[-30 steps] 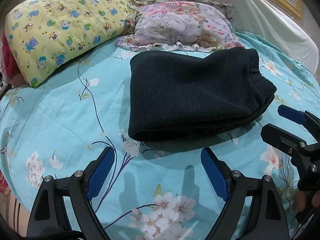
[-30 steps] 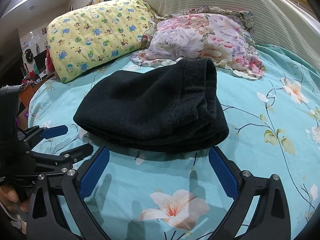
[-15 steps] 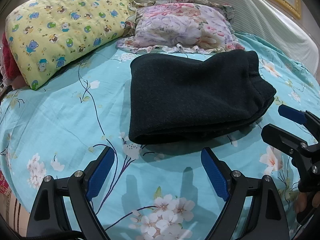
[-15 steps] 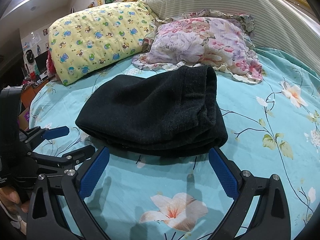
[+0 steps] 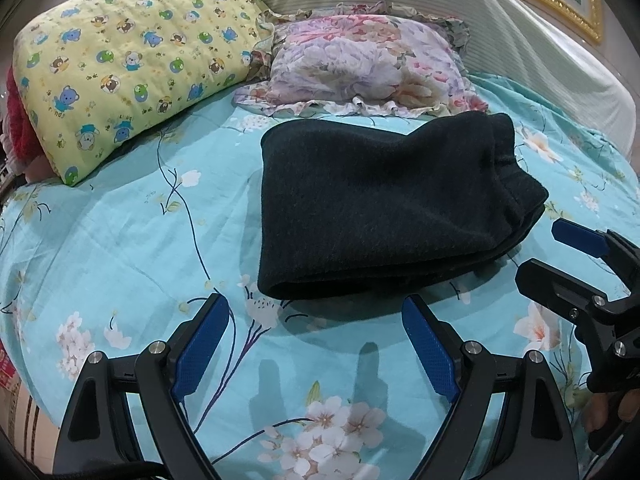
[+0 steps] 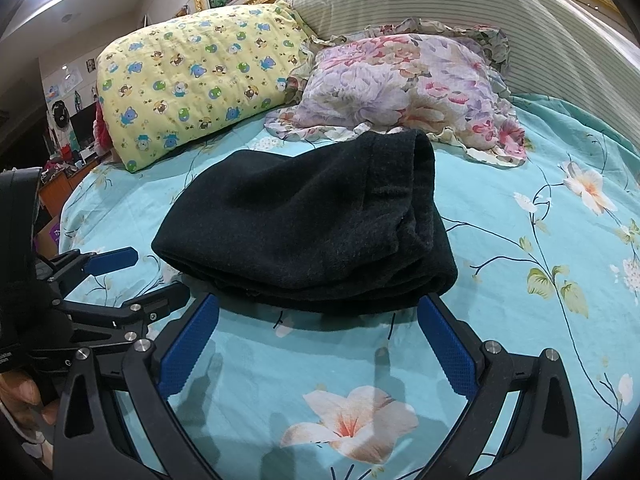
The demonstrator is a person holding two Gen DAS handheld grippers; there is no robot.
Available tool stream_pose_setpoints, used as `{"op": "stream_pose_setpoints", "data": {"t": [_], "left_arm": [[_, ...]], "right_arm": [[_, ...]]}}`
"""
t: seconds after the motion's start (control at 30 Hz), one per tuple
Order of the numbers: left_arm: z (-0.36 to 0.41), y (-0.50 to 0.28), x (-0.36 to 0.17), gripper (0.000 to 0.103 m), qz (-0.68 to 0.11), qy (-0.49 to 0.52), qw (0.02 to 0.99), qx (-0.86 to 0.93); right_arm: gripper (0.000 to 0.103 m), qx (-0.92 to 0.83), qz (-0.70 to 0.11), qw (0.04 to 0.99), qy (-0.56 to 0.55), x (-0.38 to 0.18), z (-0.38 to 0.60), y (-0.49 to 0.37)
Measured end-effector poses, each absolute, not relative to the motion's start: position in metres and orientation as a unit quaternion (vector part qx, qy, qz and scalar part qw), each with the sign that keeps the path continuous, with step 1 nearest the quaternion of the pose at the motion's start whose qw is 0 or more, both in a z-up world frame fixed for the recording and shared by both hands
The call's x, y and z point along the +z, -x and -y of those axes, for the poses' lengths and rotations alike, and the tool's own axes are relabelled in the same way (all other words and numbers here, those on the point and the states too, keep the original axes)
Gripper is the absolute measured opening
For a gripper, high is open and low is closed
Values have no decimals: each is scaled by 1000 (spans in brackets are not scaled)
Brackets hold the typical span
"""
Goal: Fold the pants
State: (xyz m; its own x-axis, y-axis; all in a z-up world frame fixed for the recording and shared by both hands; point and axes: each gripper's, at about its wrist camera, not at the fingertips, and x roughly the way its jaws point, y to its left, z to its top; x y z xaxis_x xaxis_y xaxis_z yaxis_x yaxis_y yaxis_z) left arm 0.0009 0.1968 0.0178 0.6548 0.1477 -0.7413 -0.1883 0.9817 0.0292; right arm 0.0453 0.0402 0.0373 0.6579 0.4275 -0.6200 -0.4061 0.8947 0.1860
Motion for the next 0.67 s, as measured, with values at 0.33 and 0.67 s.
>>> {"op": "stream_pose_setpoints", "data": {"t": [0.33, 0.67], "left_arm": [[-200, -9, 25, 89, -398, 28, 912, 100], [-199, -18, 32, 90, -393, 26, 914, 101]], "right_arm": [[100, 223, -338, 914, -21, 42, -35, -47], [100, 220, -334, 916, -28, 45, -30, -52]]}}
